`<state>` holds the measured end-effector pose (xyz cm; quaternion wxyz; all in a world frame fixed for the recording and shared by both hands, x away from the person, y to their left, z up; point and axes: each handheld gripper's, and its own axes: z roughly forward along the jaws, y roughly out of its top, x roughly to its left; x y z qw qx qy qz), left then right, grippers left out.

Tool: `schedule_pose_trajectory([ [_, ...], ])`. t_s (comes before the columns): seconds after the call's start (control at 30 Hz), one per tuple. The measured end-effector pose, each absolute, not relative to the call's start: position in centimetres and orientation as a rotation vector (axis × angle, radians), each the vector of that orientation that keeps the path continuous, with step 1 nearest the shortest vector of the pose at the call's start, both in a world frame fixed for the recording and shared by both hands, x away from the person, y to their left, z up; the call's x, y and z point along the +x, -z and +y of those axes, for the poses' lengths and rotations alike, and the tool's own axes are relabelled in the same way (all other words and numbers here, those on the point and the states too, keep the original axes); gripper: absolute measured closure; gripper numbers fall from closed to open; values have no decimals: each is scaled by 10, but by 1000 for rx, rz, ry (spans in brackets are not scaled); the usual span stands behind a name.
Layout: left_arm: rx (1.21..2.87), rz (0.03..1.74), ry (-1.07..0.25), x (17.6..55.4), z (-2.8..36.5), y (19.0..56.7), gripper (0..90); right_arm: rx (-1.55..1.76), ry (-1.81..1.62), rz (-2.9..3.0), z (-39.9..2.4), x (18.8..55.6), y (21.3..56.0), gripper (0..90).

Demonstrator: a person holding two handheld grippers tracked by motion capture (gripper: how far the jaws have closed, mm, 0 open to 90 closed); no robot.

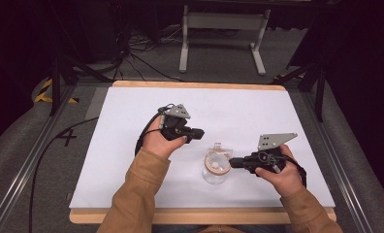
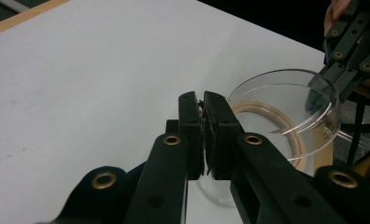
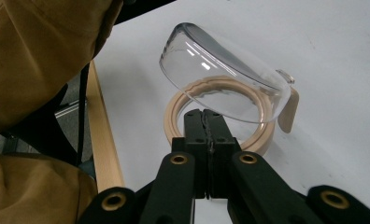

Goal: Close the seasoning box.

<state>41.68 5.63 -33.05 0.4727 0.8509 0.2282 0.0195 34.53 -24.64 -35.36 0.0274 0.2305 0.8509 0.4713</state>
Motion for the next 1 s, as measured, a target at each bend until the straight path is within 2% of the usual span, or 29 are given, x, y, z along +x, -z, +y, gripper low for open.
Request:
schedule_pose_trajectory([
  [1.0,2078,579,-48,419,60,333,858,720,-1281,2754,-245,345,363,900],
])
